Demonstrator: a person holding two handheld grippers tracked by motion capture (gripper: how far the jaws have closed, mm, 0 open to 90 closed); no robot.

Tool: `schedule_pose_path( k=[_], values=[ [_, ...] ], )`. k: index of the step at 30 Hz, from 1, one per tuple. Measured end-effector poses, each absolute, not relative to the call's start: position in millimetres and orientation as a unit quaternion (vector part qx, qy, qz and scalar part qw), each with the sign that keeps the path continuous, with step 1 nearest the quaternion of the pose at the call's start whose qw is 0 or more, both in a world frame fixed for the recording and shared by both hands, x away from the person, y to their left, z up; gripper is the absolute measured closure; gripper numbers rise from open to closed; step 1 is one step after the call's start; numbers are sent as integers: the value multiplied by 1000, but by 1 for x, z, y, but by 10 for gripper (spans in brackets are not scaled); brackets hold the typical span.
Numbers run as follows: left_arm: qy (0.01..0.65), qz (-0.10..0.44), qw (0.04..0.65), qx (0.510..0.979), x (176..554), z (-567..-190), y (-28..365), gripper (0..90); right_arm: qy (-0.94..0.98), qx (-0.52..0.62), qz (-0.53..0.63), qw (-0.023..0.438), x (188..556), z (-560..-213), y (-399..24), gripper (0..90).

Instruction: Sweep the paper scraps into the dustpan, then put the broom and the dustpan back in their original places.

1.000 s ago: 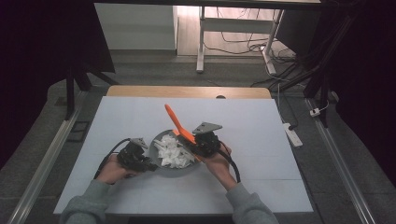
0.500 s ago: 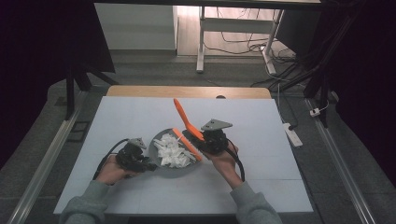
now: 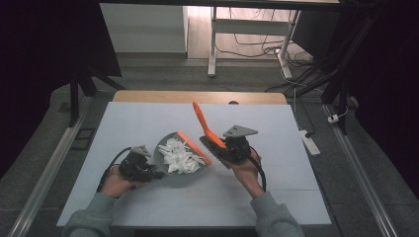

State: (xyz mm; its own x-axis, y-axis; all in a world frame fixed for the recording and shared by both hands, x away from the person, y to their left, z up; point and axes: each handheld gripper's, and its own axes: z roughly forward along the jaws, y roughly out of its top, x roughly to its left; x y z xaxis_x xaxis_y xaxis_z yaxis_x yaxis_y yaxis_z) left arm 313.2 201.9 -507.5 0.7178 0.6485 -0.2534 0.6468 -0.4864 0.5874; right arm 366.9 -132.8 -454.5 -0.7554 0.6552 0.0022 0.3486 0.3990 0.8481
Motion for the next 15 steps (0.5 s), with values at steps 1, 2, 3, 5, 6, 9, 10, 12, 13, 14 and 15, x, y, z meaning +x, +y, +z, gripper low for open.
schedule_pose_path(
  k=[1, 2, 3, 5, 6, 9, 10, 12, 13, 14, 15],
  values=[
    [380, 2, 340, 860, 313, -507, 202, 616, 819, 306, 455, 170, 366, -454, -135, 711],
    [384, 3, 343, 857, 312, -506, 203, 616, 819, 305, 455, 171, 366, -453, -137, 711],
    [387, 4, 345, 855, 312, -506, 203, 616, 819, 305, 455, 171, 366, -453, -140, 711],
    [393, 6, 349, 851, 311, -506, 205, 616, 819, 308, 454, 171, 365, -453, -145, 711],
    [398, 7, 352, 847, 310, -506, 205, 616, 818, 309, 454, 171, 365, -452, -147, 711],
    [407, 17, 351, 843, 306, -504, 207, 616, 818, 310, 454, 168, 363, -452, -157, 710],
    [411, 20, 356, 839, 304, -504, 207, 616, 818, 310, 453, 168, 362, -452, -160, 711],
    [414, 18, 362, 835, 302, -504, 210, 616, 818, 311, 453, 169, 361, -451, -165, 711],
    [417, 16, 362, 834, 300, -504, 211, 616, 818, 313, 453, 169, 360, -451, -168, 711],
    [419, 19, 361, 833, 299, -504, 211, 616, 817, 315, 453, 168, 360, -451, -170, 710],
    [422, 21, 360, 832, 297, -504, 212, 616, 817, 315, 453, 166, 359, -451, -173, 711]
  ],
)
